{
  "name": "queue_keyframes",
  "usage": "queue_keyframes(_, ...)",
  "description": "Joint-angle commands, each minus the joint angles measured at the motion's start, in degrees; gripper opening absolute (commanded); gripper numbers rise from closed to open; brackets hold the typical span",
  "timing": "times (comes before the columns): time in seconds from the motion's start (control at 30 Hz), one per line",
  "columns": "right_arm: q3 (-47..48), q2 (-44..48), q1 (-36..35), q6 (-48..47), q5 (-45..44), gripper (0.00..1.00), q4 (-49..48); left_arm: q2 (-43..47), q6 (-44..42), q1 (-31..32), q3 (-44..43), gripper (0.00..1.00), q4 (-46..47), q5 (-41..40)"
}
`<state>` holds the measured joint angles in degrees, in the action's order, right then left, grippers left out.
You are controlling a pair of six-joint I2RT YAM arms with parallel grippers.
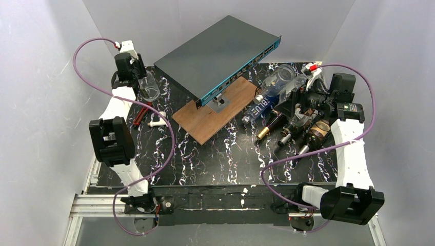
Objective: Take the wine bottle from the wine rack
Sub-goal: Place the wine bottle at the center of the board.
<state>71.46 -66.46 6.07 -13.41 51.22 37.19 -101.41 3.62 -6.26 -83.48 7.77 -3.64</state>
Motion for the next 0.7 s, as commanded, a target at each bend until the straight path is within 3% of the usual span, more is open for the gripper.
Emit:
queue_keyframes(0.0,1.5,-0.7,0.9,-0.5,1.7,0.98,-0.1,0.3,0.1,-1.5,-8.1,0.00,11.3,5.6)
queue_keyframes(0.47,1.5,-2.4,2.6,-0.4,2.5,0.98,0.1,-6.9,1.0,-1.8,-12.4,0.00,13.9,14.3)
queue_keyframes(0.67,1.3,-2.4,2.7,-0.3,2.6,0.99,-0.1,-6.2,1.3,-1.8,-9.7,0.18,14.1,13.9)
